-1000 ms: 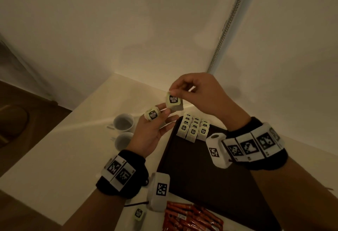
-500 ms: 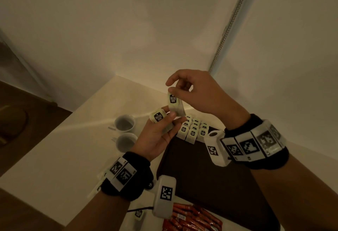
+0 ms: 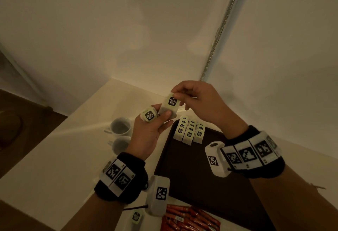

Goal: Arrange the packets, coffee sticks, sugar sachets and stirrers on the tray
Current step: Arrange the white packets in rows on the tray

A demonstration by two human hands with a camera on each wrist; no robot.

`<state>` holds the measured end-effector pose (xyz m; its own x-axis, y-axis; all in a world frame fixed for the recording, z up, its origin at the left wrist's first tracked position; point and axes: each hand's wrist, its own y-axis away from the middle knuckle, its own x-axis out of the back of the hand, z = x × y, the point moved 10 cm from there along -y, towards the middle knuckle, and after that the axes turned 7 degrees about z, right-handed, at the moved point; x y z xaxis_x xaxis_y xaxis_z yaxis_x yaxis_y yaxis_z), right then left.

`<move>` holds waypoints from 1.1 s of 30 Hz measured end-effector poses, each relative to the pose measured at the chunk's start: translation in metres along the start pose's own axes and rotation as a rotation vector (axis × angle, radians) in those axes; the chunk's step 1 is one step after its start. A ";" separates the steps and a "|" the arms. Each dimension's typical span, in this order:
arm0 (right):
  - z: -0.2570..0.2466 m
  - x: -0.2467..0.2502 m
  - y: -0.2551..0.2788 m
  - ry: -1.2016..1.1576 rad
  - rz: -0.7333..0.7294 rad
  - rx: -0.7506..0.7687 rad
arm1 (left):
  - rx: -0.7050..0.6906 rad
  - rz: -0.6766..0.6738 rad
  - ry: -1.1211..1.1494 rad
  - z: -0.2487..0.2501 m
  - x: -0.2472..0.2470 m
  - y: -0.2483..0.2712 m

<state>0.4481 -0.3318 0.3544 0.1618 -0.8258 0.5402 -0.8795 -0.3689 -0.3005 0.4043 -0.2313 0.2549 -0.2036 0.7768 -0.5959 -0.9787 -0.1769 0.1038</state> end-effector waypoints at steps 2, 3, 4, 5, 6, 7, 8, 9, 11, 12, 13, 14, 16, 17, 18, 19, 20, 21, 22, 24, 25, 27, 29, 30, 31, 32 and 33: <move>0.002 0.000 0.001 -0.001 -0.017 -0.003 | 0.019 -0.006 -0.004 -0.004 -0.001 0.000; 0.003 0.001 0.001 -0.001 -0.023 -0.003 | 0.039 -0.010 0.004 -0.006 -0.001 -0.001; 0.004 0.003 0.001 -0.001 -0.023 -0.002 | 0.068 -0.004 0.023 -0.010 0.000 -0.001; 0.006 0.006 0.002 0.006 -0.013 -0.001 | 0.106 0.015 0.047 -0.013 0.003 -0.002; 0.009 0.011 0.003 0.020 0.002 0.000 | 0.157 0.046 0.078 -0.018 0.008 -0.003; 0.013 0.015 0.004 0.044 0.017 0.000 | 0.210 0.081 0.107 -0.023 0.015 -0.003; 0.021 0.019 0.005 0.083 0.027 -0.004 | 0.255 0.110 0.133 -0.027 0.022 -0.003; 0.032 0.021 0.007 0.133 0.025 -0.017 | 0.289 0.132 0.156 -0.030 0.029 -0.004; 0.066 0.020 0.013 0.254 -0.022 -0.090 | 0.325 0.155 0.198 -0.033 0.042 -0.005; 0.088 0.018 0.019 0.315 -0.058 -0.141 | 0.332 0.162 0.210 -0.033 0.047 -0.006; 0.111 0.014 0.025 0.370 -0.097 -0.195 | 0.336 0.167 0.213 -0.034 0.051 -0.007; 0.135 0.010 0.033 0.415 -0.137 -0.251 | 0.340 0.168 0.211 -0.034 0.053 -0.008; 0.178 0.000 0.052 0.467 -0.216 -0.365 | 0.348 0.169 0.196 -0.035 0.057 -0.009; 0.197 -0.004 0.061 0.479 -0.251 -0.417 | 0.350 0.172 0.189 -0.036 0.058 -0.009; 0.214 -0.009 0.070 0.487 -0.284 -0.463 | 0.353 0.176 0.183 -0.038 0.060 -0.010; 0.228 -0.014 0.078 0.493 -0.313 -0.502 | 0.354 0.181 0.178 -0.039 0.061 -0.010; 0.241 -0.018 0.085 0.494 -0.335 -0.535 | 0.353 0.185 0.175 -0.040 0.063 -0.011; 0.251 -0.021 0.090 0.491 -0.345 -0.560 | 0.353 0.188 0.172 -0.041 0.064 -0.012; 0.260 -0.024 0.094 0.483 -0.342 -0.581 | 0.355 0.190 0.169 -0.042 0.064 -0.013; 0.274 -0.024 0.095 0.458 -0.284 -0.616 | 0.361 0.193 0.164 -0.043 0.065 -0.015; 0.279 -0.021 0.093 0.448 -0.231 -0.624 | 0.363 0.195 0.161 -0.044 0.065 -0.016; 0.286 -0.013 0.087 0.437 -0.125 -0.621 | 0.367 0.196 0.150 -0.047 0.065 -0.018; 0.291 -0.009 0.081 0.432 -0.070 -0.611 | 0.370 0.195 0.136 -0.049 0.064 -0.019; 0.293 -0.008 0.078 0.432 -0.057 -0.607 | 0.370 0.195 0.130 -0.051 0.064 -0.020; 0.296 -0.008 0.076 0.432 -0.047 -0.607 | 0.369 0.195 0.123 -0.051 0.064 -0.020; 0.298 -0.008 0.074 0.434 -0.040 -0.610 | 0.369 0.194 0.120 -0.052 0.063 -0.021; 0.301 -0.009 0.072 0.437 -0.036 -0.612 | 0.370 0.194 0.118 -0.053 0.063 -0.022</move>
<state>0.5179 -0.4791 0.0914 0.1148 -0.5265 0.8424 -0.9893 0.0163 0.1450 0.4140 -0.2104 0.1726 -0.4017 0.6719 -0.6222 -0.8697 -0.0673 0.4889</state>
